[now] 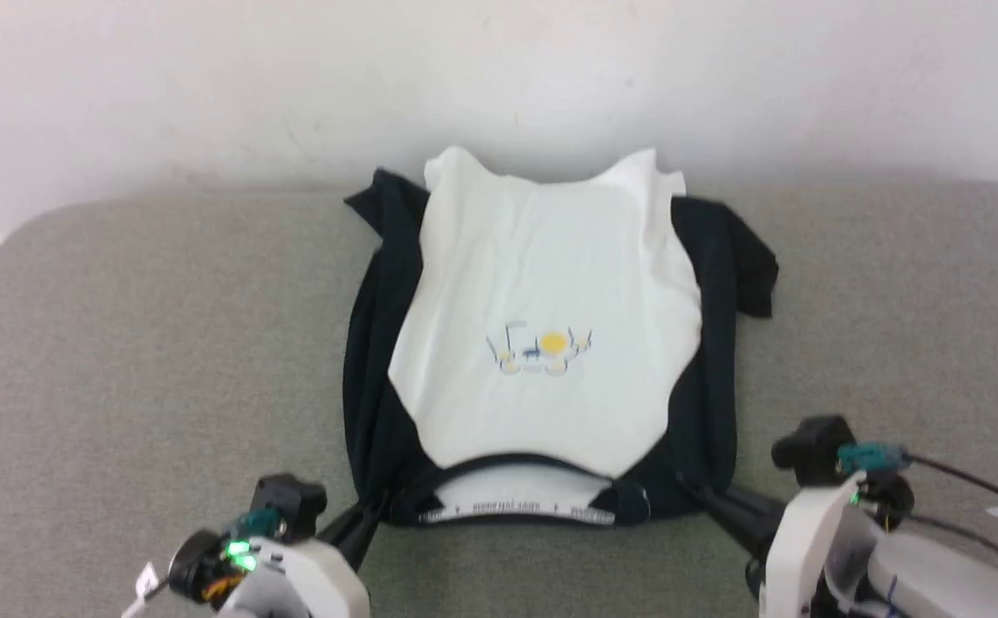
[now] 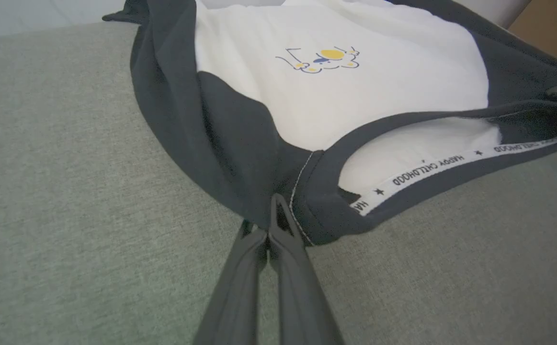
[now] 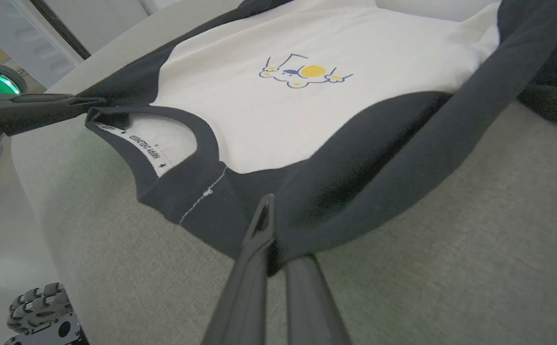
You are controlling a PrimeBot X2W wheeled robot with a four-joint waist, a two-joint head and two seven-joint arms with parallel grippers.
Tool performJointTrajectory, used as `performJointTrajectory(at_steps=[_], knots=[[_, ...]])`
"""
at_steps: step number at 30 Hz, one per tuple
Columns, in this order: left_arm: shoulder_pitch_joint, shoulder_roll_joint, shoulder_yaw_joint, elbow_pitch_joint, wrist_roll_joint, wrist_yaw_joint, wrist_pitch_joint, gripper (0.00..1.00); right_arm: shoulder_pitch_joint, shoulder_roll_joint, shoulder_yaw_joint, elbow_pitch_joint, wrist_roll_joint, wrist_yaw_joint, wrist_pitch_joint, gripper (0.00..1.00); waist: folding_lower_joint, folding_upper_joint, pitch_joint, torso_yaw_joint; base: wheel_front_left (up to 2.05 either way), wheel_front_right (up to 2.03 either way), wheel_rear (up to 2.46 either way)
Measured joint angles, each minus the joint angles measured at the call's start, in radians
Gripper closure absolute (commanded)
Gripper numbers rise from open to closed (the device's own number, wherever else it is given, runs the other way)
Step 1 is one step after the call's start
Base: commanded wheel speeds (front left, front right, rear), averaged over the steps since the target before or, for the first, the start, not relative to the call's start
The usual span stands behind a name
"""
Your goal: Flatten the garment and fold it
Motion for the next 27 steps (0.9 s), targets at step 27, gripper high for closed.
performJointTrajectory(at_steps=[27], knots=[[0.359, 0.1, -0.085, -0.225, -0.125, 0.083, 0.205, 1.0, 0.439, -0.11, -0.154, -0.181, 0.226, 0.0, 0.494, 1.0, 0.0003, 0.0, -0.163, 0.022, 0.0, 0.0, 0.0]])
